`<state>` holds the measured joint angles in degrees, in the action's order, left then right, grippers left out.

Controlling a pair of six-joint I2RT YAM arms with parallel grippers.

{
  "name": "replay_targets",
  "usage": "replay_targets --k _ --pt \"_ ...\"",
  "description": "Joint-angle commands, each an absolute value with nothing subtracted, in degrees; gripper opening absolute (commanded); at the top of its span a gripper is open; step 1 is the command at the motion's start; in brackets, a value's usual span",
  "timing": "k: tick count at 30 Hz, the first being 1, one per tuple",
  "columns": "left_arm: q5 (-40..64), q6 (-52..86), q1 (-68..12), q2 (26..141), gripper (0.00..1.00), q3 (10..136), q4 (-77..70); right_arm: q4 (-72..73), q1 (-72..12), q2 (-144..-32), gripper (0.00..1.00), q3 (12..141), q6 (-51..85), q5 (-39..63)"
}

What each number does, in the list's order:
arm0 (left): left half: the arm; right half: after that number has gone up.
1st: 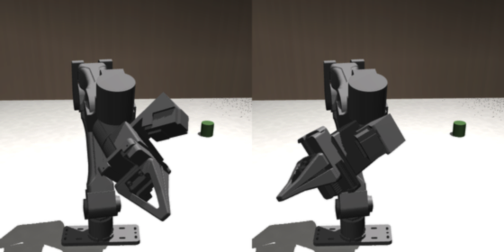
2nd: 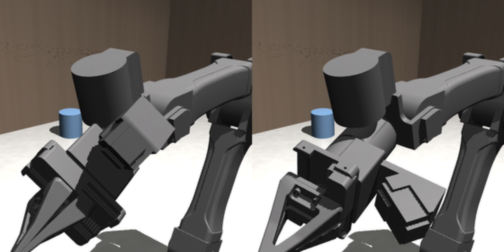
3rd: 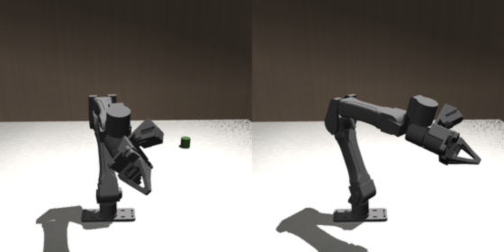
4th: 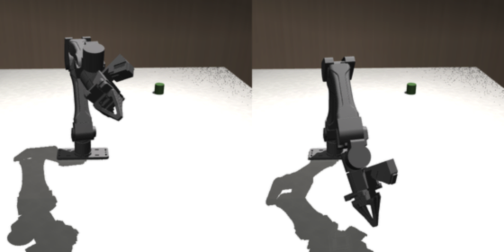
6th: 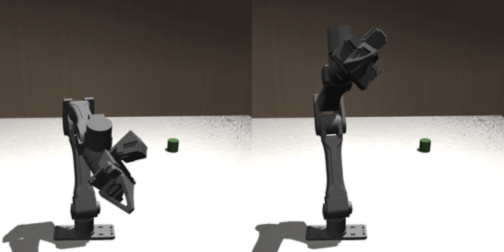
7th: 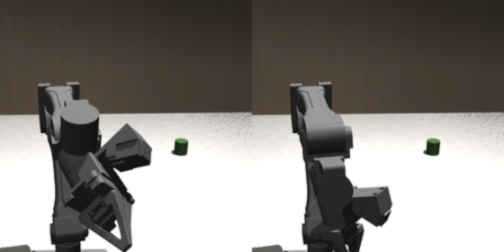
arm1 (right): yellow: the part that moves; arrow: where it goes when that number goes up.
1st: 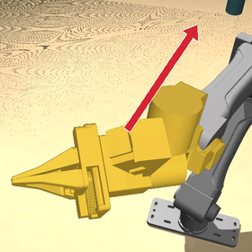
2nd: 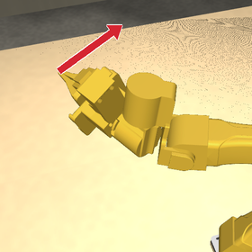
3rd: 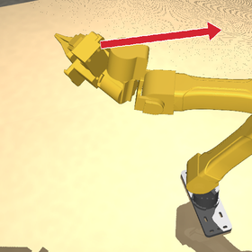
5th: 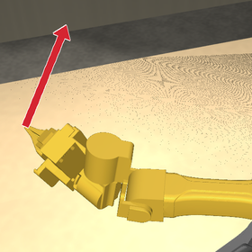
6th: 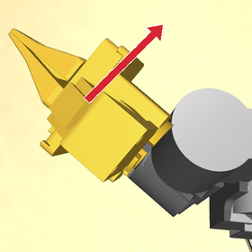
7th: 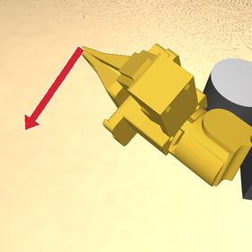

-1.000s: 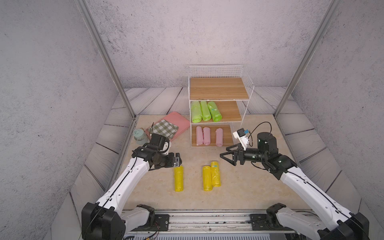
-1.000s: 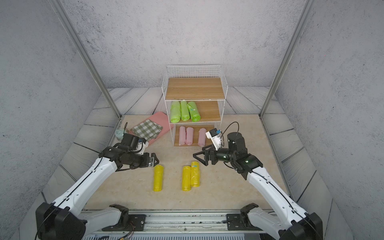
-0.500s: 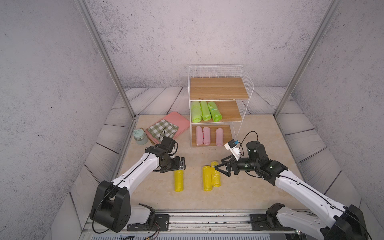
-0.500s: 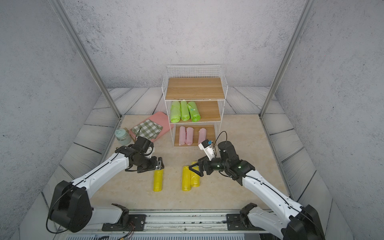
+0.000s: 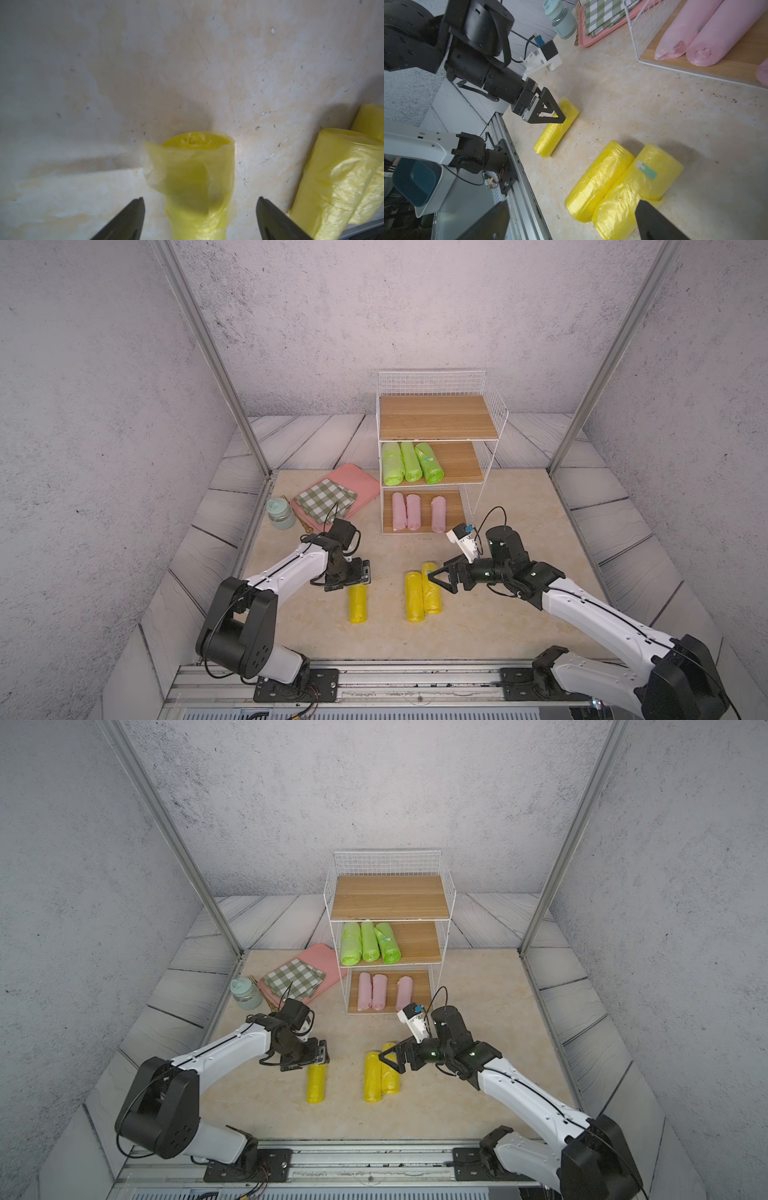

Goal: Sort the rolls of trash bags by color and place them on the shelf
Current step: Pick up the roll of trash bags from the center of the board.

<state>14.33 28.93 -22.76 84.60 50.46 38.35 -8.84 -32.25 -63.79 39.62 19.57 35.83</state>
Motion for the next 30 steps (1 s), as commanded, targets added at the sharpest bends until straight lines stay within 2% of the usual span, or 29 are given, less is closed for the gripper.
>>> replay_targets --k 1,10,17,22,30 --pt "13.3 29.4 -23.4 85.6 0.85 49.7 37.7 -7.2 -32.5 -65.1 0.99 38.9 20.1 34.8" --pt "10.1 30.7 -26.1 90.0 0.77 51.1 37.5 -7.7 -32.5 -65.3 0.99 39.1 19.9 33.5" --pt "6.0 30.5 -26.3 91.8 0.67 51.9 38.4 -7.6 -32.5 -65.4 0.99 38.3 19.9 32.8" --pt "5.8 30.8 -26.4 92.8 0.58 52.5 37.8 -7.4 -32.5 -65.3 0.99 38.0 20.0 32.7" --pt "6.3 30.9 -26.3 91.8 0.38 52.8 38.0 -7.2 -32.5 -65.4 0.99 37.3 20.1 32.9"
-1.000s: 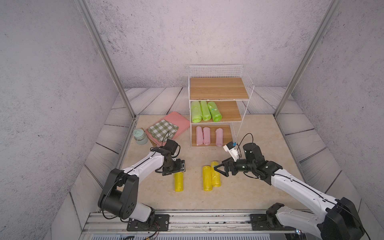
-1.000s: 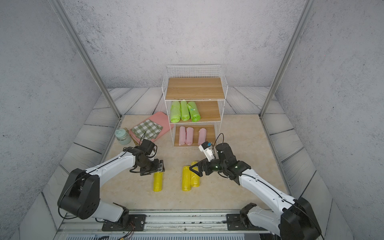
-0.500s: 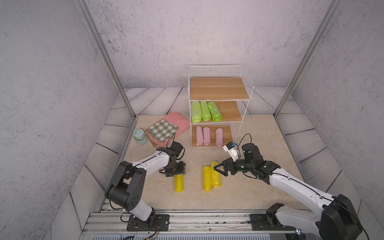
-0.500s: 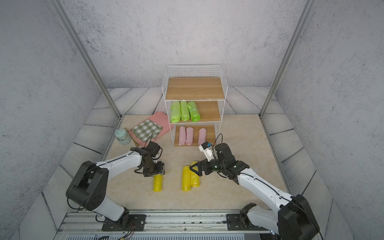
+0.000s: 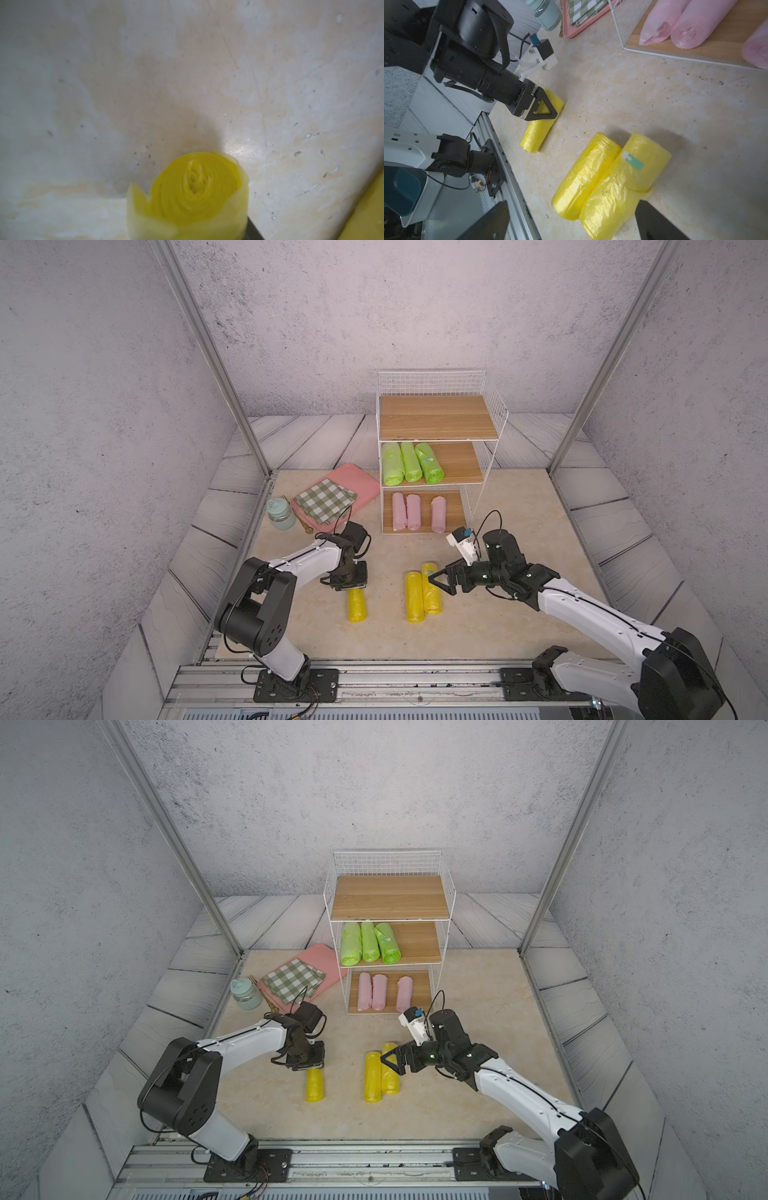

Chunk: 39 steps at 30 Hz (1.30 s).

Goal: Sort the rolls of trash bags by color and place them on the shelf
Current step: Pick up the roll of trash bags from the center of the board.

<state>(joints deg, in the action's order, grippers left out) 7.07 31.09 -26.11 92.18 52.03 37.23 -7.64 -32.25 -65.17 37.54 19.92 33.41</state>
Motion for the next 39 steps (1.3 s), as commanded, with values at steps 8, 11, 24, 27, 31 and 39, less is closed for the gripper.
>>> replay_targets --k 8,11,24,27,31,39 --pt "7.5 29.4 -26.2 88.8 0.00 55.2 39.3 -6.3 -32.5 -65.9 0.99 37.0 20.4 34.1" --pt "9.8 28.0 -26.1 86.6 0.00 56.8 39.0 -5.6 -32.5 -66.3 0.99 37.1 20.4 35.4" --pt "23.5 21.8 -24.6 72.2 0.00 63.8 30.3 0.5 -32.5 -67.6 0.99 39.9 23.1 41.9" --pt "27.8 20.0 -24.5 70.3 0.00 65.5 29.0 3.1 -32.5 -68.1 1.00 41.1 24.5 43.4" --pt "33.0 18.5 -24.4 68.6 0.00 67.3 27.1 9.2 -32.5 -68.9 0.97 42.2 28.3 45.8" --pt "38.1 20.8 -24.4 64.8 0.00 66.9 17.1 15.6 -34.0 -70.2 0.94 46.2 32.5 47.1"
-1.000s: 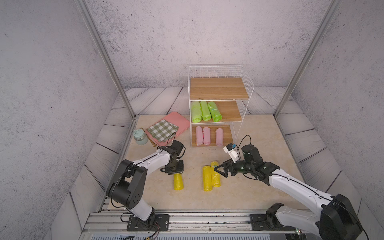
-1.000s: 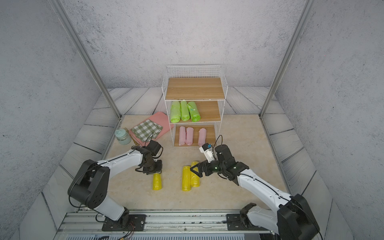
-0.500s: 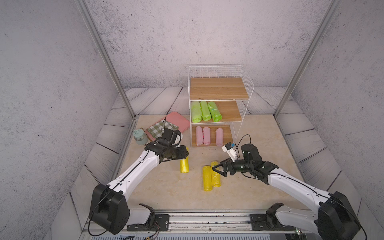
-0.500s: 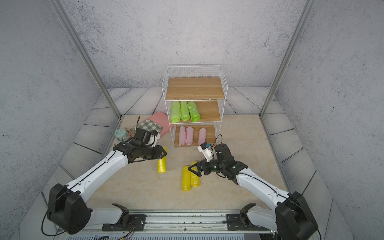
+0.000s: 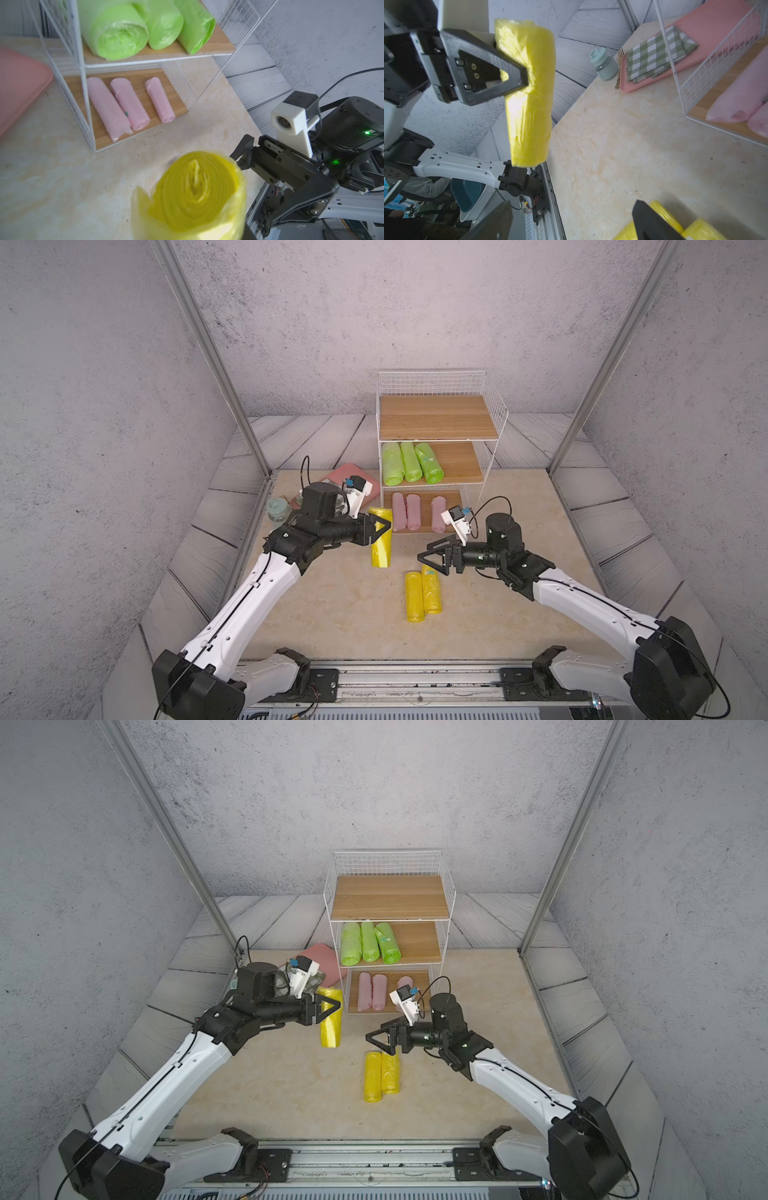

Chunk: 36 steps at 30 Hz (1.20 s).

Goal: Sort the rolls of trash bags by color and place them on the shelf
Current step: Pick up the roll of trash bags from the center of the board.

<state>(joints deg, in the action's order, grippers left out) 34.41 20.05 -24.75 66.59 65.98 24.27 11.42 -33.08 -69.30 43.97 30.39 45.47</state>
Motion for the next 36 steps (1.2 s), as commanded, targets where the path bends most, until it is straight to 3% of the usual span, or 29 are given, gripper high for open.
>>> replay_targets --k 1,12,21,36 --pt "38.6 21.6 -24.4 64.8 0.00 66.9 15.4 16.6 -34.4 -70.5 0.94 46.6 33.0 46.8" --pt "44.1 27.1 -24.4 66.9 0.00 68.2 5.6 29.7 -38.2 -75.7 0.90 51.4 38.6 45.8" --pt "45.1 27.9 -24.4 67.2 0.00 68.4 3.0 30.1 -41.0 -78.5 0.82 54.7 38.3 46.2" --pt "45.0 27.4 -24.5 67.3 0.00 68.1 3.0 24.4 -41.5 -76.1 0.22 56.0 34.7 46.2"
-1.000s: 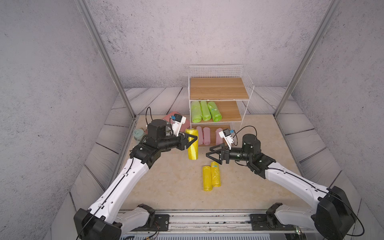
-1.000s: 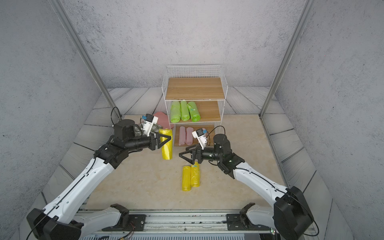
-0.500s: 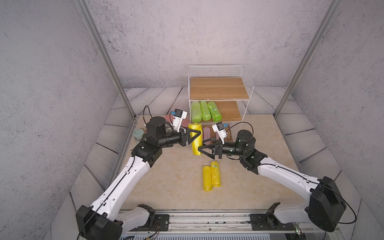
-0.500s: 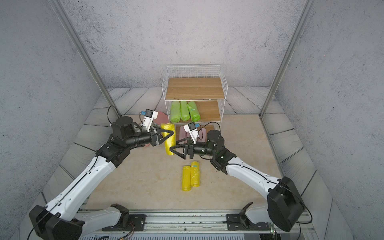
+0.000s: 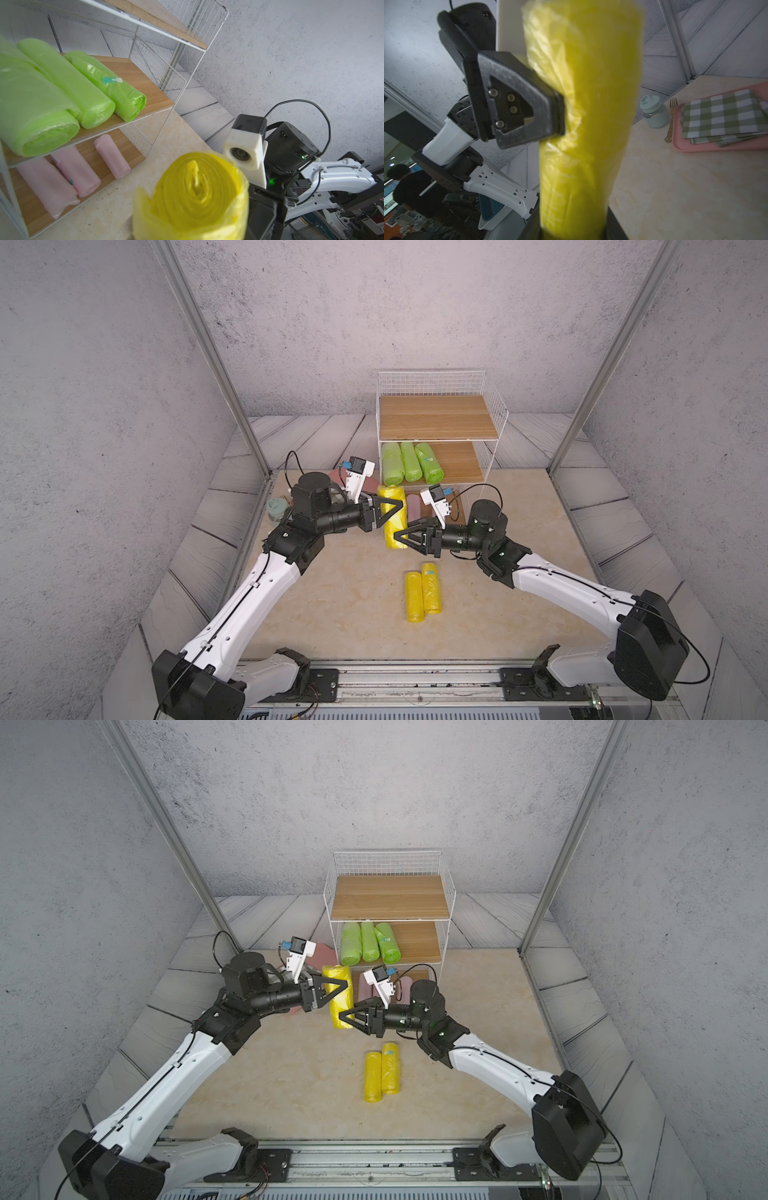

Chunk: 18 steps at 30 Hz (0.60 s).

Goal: Sort the rolls of trash bags by color and place them on the shelf
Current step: Pick up the roll of trash bags from the center of the board.

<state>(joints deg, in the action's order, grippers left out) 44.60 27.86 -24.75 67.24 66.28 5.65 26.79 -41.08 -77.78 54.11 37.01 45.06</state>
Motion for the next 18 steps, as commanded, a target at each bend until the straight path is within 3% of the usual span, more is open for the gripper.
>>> replay_targets --k 1,5,8,10,16,18 --pt "44.8 27.4 -24.4 67.3 0.07 68.1 3.2 23.3 -41.5 -75.9 0.19 56.3 34.0 46.3" --pt "44.2 26.5 -24.4 66.7 0.24 68.2 4.5 19.3 -41.5 -74.7 0.00 57.4 31.6 45.8" --pt "43.4 25.5 -24.4 66.0 0.46 68.5 5.6 16.9 -41.5 -73.5 0.00 57.7 29.9 44.3" --pt "42.6 24.9 -24.4 65.3 0.66 68.5 6.2 15.3 -41.4 -72.8 0.00 58.1 28.7 43.1" --pt "41.5 24.3 -24.4 62.7 0.97 68.8 7.2 7.3 -41.2 -71.9 0.00 62.4 24.5 41.4" --pt "40.7 23.4 -24.3 61.4 0.97 68.5 8.2 3.7 -40.9 -71.5 0.00 64.4 22.5 40.5"
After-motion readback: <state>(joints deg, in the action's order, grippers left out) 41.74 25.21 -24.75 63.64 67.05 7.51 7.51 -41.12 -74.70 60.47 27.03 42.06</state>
